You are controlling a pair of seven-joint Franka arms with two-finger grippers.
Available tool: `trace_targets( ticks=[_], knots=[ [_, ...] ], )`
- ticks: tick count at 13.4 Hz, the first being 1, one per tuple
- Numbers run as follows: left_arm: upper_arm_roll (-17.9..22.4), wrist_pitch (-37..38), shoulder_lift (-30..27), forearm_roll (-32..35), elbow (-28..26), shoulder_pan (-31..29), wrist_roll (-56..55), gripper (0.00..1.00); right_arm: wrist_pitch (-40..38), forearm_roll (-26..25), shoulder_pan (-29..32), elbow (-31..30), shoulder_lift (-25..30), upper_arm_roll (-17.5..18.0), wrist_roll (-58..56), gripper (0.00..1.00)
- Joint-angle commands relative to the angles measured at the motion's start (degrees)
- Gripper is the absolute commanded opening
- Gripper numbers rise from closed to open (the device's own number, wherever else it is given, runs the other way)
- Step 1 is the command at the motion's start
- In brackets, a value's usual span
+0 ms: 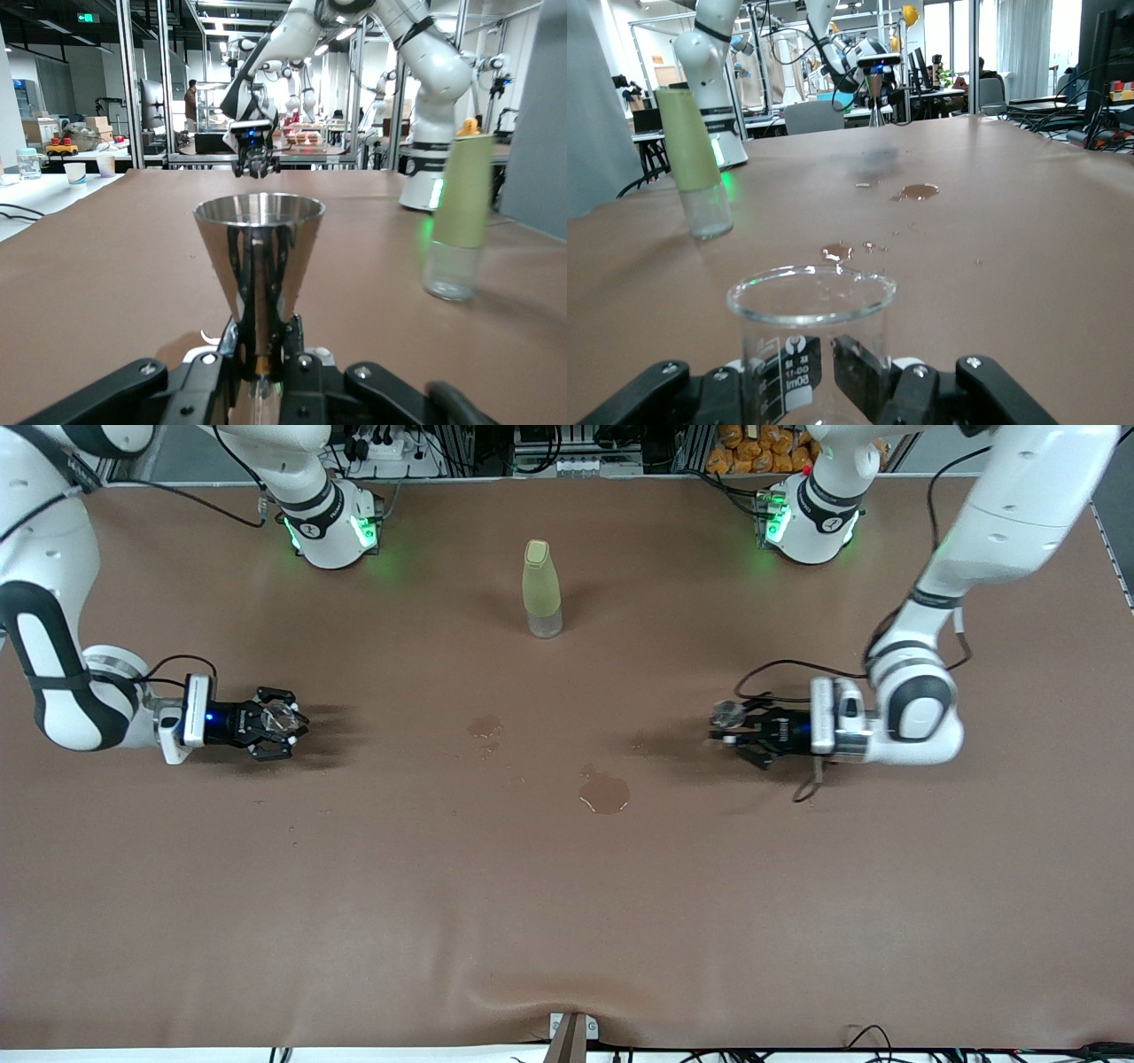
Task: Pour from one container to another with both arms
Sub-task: 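Turn the beaker upright and carry it back while the left gripper lowers the jigger, then set the beaker and jigger down and open both grippers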
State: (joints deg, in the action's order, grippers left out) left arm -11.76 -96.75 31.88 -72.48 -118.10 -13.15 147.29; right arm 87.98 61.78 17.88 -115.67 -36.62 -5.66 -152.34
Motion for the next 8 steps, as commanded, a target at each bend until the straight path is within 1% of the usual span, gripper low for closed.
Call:
trace_targets(
  ticks=[1,4,6,8],
  knots=[
    [-0.81,4.8,-1.29,7.85,-1.0,-8.88,-1.22,0.0,-1.59,-1.93,2.24,4.75,-4.77,1.0,-3.21,0.0],
    [-0.81,8.67,1.34,17.17,1.81,-18.38,-1.39,0.0,-1.5,-1.75,2.07,7.56,-8.46,1.09,-6.03,0.0],
    [-0.81,9.91,3.71,20.43,3.39,-23.22,-1.22,0.0,-1.24,-1.49,1.72,9.49,-11.18,1.18,-7.18,0.0],
    [-0.81,10.0,6.17,21.76,4.8,-27.0,-1.13,0.0,-0.97,-1.05,1.46,10.63,-13.47,1.18,-7.96,0.0]
  ],
)
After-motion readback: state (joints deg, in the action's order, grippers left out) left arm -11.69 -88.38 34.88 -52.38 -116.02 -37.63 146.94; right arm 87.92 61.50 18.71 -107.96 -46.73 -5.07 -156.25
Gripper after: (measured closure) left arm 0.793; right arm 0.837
